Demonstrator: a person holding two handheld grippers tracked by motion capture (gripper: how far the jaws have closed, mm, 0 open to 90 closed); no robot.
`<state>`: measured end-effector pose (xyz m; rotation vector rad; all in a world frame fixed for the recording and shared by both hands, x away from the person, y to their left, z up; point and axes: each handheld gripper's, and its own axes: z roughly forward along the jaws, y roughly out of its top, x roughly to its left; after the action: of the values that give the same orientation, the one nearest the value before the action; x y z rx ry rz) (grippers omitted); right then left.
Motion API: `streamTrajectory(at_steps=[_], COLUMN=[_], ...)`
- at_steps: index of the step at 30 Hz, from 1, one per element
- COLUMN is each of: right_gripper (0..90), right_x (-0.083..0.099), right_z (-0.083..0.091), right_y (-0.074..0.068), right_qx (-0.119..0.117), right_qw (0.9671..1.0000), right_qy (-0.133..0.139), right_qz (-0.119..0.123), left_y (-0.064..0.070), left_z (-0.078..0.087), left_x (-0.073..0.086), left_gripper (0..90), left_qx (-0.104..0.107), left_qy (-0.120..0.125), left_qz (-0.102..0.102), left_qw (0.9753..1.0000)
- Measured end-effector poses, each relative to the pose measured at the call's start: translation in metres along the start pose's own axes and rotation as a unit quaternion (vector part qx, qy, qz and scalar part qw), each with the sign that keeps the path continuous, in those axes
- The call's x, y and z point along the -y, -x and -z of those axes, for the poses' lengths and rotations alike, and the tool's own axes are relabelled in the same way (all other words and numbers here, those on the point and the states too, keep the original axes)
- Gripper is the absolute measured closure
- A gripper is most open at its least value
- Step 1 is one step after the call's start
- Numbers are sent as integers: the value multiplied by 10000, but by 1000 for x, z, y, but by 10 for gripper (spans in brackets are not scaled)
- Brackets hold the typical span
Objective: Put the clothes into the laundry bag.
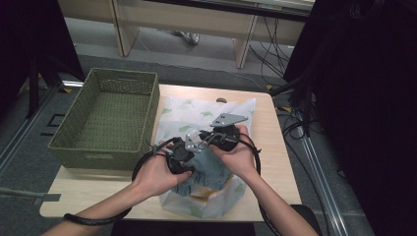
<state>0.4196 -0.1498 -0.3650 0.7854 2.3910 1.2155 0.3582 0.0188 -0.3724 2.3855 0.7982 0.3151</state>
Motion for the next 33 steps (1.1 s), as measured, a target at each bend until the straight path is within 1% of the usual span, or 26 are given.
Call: streamTrajectory(at_steps=[4, 6, 7, 12, 15, 16, 18, 20, 22, 23, 25, 28, 29, 33], right_gripper=[900, 900, 900, 900, 900, 900, 900, 900, 900, 900, 900, 900, 900, 900], right_x=[-1, -2, -2, -2, -3, -2, -2, -2, -2, -3, -3, -2, -2, -2], right_z=[2, 3, 4, 4, 4, 4, 4, 4, 5, 5, 5, 4, 3, 3], right_y=[0, -1, 0, -1, -1, -1, 1, 1, 0, -1, -1, -2, -2, -2], right_qx=[6, -18, 2, -21, -14, -6, -14, -23, -22, -17, -36, -45, -57, -105], right_qw=[10000, 9999, 9999, 9999, 9998, 9998, 9997, 9997, 9996, 9996, 9996, 9997, 9997, 9996], right_qy=[76, 87, 110, 155, 182, 196, 223, 219, 229, 245, 250, 224, 219, 225], right_qz=[-7, -61, -13, -22, -38, -96, -102, -138, -183, -118, -134, -103, -111, -140], left_y=[-2, -3, -3, -3, 0, 1, 1, -1, -4, -4, -5, -8, -9, -12], left_z=[-4, -6, -6, -8, -5, -3, 1, 3, 3, 2, -2, -9, -11, -15], left_x=[1, 2, 2, 2, 2, 2, 1, -1, -1, -1, 0, 2, 3, 3], left_gripper=[694, 694, 694, 694, 696, 696, 696, 696, 696, 696, 696, 696, 696, 696], left_qx=[8, 30, 15, -87, -159, -163, -141, -171, -181, -195, -290, -365, -419, -529], left_qy=[40, 64, 82, 210, 393, 427, 496, 548, 546, 536, 478, 482, 485, 467], left_qz=[23, 34, 54, 34, -7, -21, -7, 23, 63, 79, 35, 111, 124, 135], left_qw=[10000, 10000, 10000, 9997, 9991, 9990, 9987, 9983, 9983, 9983, 9984, 9981, 9979, 9974])
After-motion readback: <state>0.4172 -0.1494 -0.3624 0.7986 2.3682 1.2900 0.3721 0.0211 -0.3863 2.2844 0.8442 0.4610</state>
